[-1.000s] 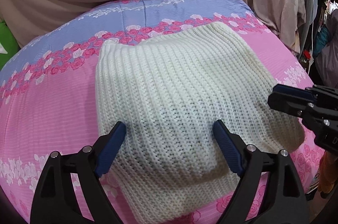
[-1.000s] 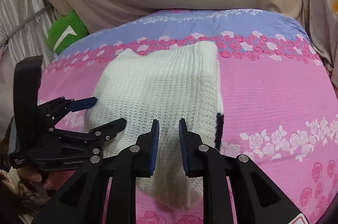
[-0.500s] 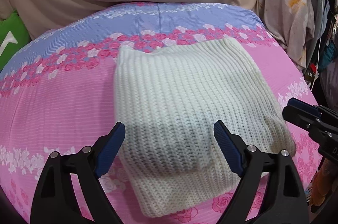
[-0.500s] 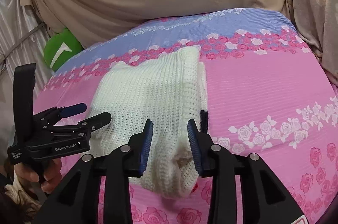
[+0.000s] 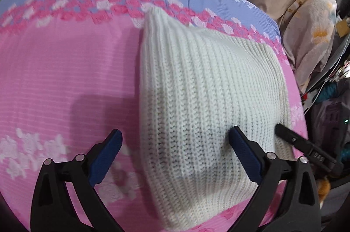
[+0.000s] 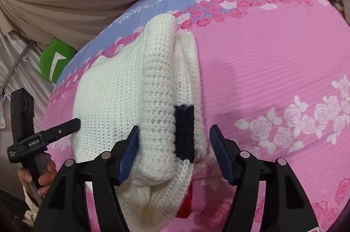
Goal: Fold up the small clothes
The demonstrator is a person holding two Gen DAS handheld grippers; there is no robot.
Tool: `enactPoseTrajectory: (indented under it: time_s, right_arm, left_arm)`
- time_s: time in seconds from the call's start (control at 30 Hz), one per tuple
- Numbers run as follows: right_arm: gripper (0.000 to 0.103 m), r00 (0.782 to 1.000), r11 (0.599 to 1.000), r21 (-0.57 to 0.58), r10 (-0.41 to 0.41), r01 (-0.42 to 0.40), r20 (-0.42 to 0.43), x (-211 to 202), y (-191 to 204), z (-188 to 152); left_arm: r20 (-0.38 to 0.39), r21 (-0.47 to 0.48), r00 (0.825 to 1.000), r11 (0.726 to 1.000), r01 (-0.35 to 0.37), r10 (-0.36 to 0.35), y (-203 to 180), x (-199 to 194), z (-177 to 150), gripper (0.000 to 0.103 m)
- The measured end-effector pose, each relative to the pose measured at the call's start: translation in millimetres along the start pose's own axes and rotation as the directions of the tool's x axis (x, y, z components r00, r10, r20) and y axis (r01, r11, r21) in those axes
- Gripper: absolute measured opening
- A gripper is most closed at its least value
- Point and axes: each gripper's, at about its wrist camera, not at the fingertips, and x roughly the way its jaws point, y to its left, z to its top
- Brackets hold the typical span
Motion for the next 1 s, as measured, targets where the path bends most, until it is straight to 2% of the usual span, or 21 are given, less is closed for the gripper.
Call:
enactPoseTrajectory:
  time_s: [0.17,0.3,0.47,0.63,0.73,0.77,0.8,0.83,0.87,0.9,0.93,1.0]
  right_arm:
    - [0.081,0.998,0.998,0.015,0.066,-0.066,-0.014,17,-1,6]
    - [0.082,0.996,0.996,-0.009,0.087,-0.087,-0.023,26,6,14]
    - [0.082,0.996,0.995,-0.025,0.092,-0.093,-0.012,31,10,19]
    - [0.082,0.995,0.995,-0.035,0.098,-0.098,0.005,31,9,21]
    - [0.079,0.995,0.994,-0.045,0.097,-0.096,0.017,30,9,19]
    - [0.072,0.994,0.993,-0.042,0.109,-0.108,0.016,30,9,17]
    - [0.065,0.993,0.992,-0.036,0.121,-0.121,0.014,30,9,16]
    - [0.06,0.991,0.99,-0.041,0.133,-0.132,0.017,29,8,17]
    - [0.049,0.99,0.989,-0.051,0.139,-0.138,0.029,25,11,16]
    - [0.043,0.989,0.988,-0.059,0.143,-0.141,0.037,19,14,16]
    - [0.041,0.988,0.988,-0.063,0.147,-0.144,0.048,15,16,16]
    - [0.038,0.982,0.984,-0.069,0.169,-0.164,0.078,0,19,16]
  left_arm:
    - [-0.034,-0.017,0.998,0.999,0.052,-0.052,-7,20,9,0.098]
    - [-0.037,-0.006,0.998,0.999,0.053,-0.053,-15,28,17,0.098]
    - [-0.017,0.011,1.0,1.0,0.001,-0.001,-24,32,19,0.098]
    - [-0.006,0.022,1.0,1.0,-0.009,0.009,-23,33,20,0.098]
    - [-0.006,0.026,1.0,1.0,0.002,-0.002,-22,33,21,0.098]
    - [-0.002,0.033,1.0,0.999,0.006,-0.006,-22,32,21,0.098]
    - [0.005,0.043,1.0,0.999,0.016,-0.016,-23,31,21,0.095]
    - [0.015,0.065,1.0,0.998,0.025,-0.026,-26,27,20,0.087]
    - [0.026,0.085,0.999,0.996,0.03,-0.032,-27,22,19,0.082]
    - [0.038,0.105,0.998,0.994,0.035,-0.039,-29,16,20,0.069]
    - [0.05,0.121,0.998,0.992,0.04,-0.046,-31,9,20,0.057]
    - [0.075,0.155,0.994,0.985,0.072,-0.084,-35,-6,23,0.049]
